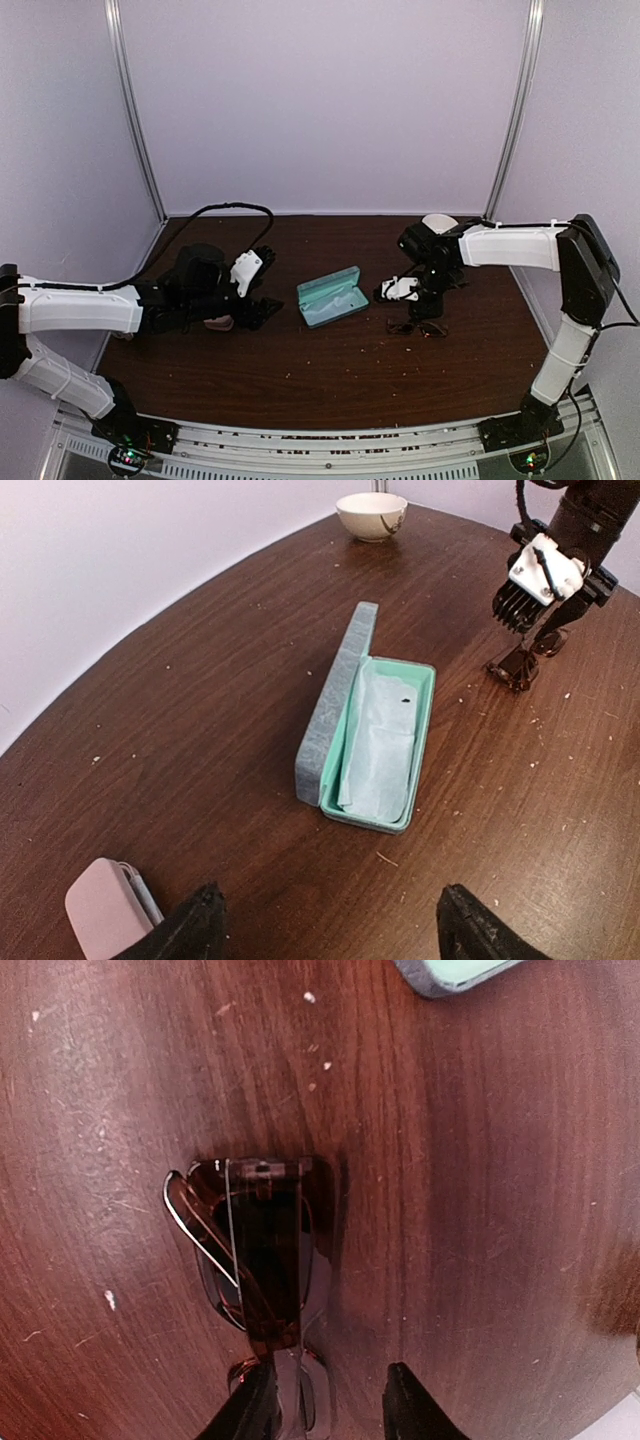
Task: Organize the sunglasses
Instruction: Pick up the glasses cleaning cloth from the center of the board.
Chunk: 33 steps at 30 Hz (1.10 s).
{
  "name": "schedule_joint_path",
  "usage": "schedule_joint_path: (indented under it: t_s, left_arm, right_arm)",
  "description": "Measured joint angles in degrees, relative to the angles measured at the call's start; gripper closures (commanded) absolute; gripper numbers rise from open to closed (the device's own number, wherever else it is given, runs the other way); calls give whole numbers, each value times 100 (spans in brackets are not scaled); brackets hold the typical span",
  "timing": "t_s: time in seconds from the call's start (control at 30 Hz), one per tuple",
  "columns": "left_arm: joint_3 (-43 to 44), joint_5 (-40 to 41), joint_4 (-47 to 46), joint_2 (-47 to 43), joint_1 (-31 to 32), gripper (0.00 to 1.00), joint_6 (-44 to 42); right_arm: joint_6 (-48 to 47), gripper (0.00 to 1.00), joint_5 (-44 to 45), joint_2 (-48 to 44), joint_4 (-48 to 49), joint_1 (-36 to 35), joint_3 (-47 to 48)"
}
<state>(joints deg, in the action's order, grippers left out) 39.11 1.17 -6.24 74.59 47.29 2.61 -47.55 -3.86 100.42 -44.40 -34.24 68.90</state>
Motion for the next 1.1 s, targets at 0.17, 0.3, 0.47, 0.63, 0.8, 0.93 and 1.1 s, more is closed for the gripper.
schedule_joint_path:
  t_s: [0.17, 0.3, 0.47, 0.63, 0.8, 0.93, 1.1]
  left_arm:
    - [0, -2, 2, 11, 0, 25, 0]
    - [0, -4, 11, 33, 0, 26, 0]
    - [0, -4, 20, 57, 0, 26, 0]
    - [0, -7, 24, 68, 0, 26, 0]
    - [2, -15, 31, 90, 0, 26, 0]
    - [2, -17, 31, 90, 0, 26, 0]
    - [2, -15, 28, 87, 0, 27, 2]
  right_arm:
    - [-2, 72, -26, 258, -42, 50, 15]
    - [20, 73, -61, 280, -63, 92, 26]
    - [166, 70, -144, 400, -92, 151, 28]
    - [238, 70, -258, 354, -70, 151, 17]
    - [251, 73, -256, 256, 13, 153, -101]
    - [249, 84, -221, 278, 24, 153, -116]
    - [251, 94, -164, 337, 50, 160, -116]
